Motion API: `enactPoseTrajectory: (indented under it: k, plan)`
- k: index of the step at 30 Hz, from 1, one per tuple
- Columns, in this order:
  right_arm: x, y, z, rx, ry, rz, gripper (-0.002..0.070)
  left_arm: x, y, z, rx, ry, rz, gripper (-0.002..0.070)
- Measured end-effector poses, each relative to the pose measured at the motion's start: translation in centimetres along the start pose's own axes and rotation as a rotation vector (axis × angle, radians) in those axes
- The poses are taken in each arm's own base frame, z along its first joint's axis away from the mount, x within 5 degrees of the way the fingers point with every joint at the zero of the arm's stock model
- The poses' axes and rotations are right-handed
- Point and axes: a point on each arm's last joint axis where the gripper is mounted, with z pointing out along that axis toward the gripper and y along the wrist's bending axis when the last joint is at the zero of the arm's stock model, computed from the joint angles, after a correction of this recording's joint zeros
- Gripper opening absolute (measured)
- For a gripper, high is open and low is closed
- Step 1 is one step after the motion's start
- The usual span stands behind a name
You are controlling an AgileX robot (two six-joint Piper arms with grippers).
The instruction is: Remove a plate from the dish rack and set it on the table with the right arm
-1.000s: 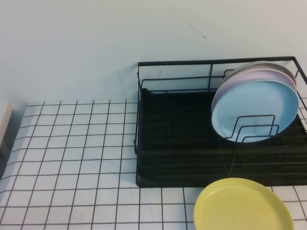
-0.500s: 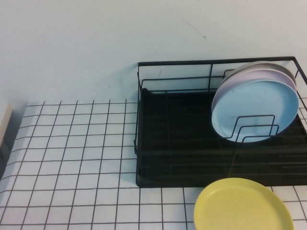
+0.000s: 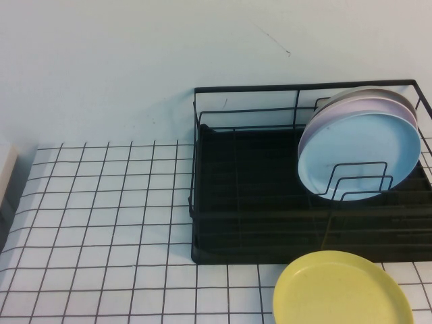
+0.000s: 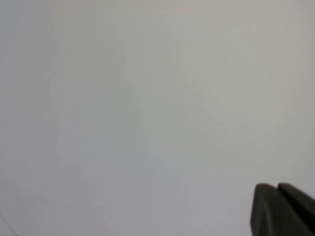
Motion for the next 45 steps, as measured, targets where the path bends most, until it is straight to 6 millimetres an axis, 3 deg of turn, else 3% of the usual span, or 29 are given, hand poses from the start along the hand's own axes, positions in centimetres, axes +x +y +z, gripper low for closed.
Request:
enactPoseTrajectory:
  k: [4,11,17,21,31,38,45]
  plan:
    - [-2.6,-0.3,0.8,-0.045,0.123,-0.124,-0.0002,0.0,0.0,0.0,0.0,0.0,0.0,-0.0003]
    - [-3.4,-0.1,4.2,-0.189,0.559,-0.166,-0.0002,0.0,0.0,0.0,0.0,0.0,0.0,-0.0003]
    - [-1.5,0.5,8.6,-0.315,0.925,-0.183,-0.0002,0.0,0.0,0.0,0.0,0.0,0.0,-0.0003]
    - [0.2,1.0,11.7,-0.41,1.068,-0.225,-0.0002,0.0,0.0,0.0,0.0,0.0,0.0,-0.0003]
    - [4.9,2.2,18.6,-0.555,1.116,-0.347,-0.0002,0.0,0.0,0.0,0.0,0.0,0.0,-0.0003]
    - [7.7,2.8,21.2,-0.496,1.03,-0.308,-0.0002,0.0,0.0,0.0,0.001,0.0,-0.002,-0.0003]
    - [10.1,3.3,22.7,-0.498,1.053,-0.279,0.0011,0.0,0.0,0.0,0.001,0.0,-0.002,-0.0003]
